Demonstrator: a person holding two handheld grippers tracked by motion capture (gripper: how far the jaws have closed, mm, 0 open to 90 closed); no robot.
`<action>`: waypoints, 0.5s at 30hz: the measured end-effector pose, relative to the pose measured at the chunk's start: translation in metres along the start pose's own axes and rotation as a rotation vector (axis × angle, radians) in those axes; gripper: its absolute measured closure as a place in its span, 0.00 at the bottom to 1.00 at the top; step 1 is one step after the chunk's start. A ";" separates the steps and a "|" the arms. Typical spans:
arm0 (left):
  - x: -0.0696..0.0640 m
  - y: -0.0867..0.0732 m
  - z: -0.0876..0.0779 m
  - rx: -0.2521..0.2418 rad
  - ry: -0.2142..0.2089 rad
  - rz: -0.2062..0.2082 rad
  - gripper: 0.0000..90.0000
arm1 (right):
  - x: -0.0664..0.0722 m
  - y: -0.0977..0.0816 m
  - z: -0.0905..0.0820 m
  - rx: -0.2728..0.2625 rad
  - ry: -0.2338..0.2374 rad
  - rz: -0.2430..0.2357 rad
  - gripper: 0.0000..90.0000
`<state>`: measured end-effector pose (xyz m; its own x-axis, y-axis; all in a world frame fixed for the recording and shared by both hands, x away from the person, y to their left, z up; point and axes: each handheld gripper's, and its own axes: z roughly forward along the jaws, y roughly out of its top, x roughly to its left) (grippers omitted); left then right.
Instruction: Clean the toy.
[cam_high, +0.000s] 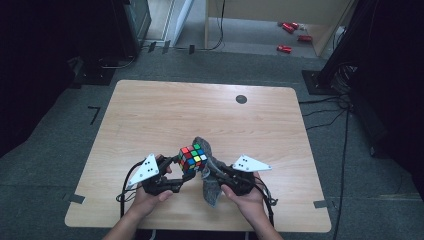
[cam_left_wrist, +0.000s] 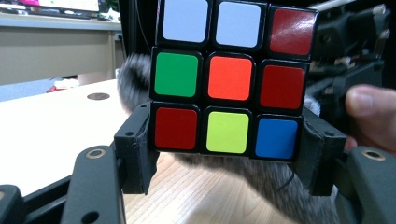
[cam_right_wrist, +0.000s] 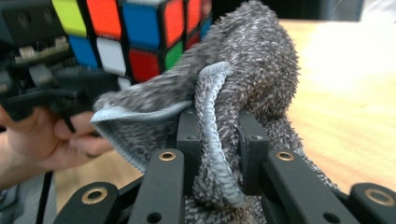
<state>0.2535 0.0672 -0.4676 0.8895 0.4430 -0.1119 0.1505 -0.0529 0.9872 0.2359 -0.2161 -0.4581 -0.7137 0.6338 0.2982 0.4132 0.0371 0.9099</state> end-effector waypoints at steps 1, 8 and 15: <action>0.000 0.000 0.000 0.002 0.000 0.000 0.39 | -0.001 0.003 -0.004 -0.033 -0.008 0.009 0.84; -0.005 -0.002 0.005 0.012 -0.020 0.008 0.39 | 0.003 0.008 -0.012 -0.116 -0.021 0.005 0.84; -0.003 -0.001 0.002 0.007 -0.018 0.002 0.39 | -0.001 0.000 0.001 -0.007 0.065 0.039 0.85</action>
<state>0.2512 0.0639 -0.4688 0.8973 0.4270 -0.1122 0.1520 -0.0604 0.9865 0.2370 -0.2164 -0.4590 -0.7324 0.5832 0.3515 0.4378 0.0079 0.8990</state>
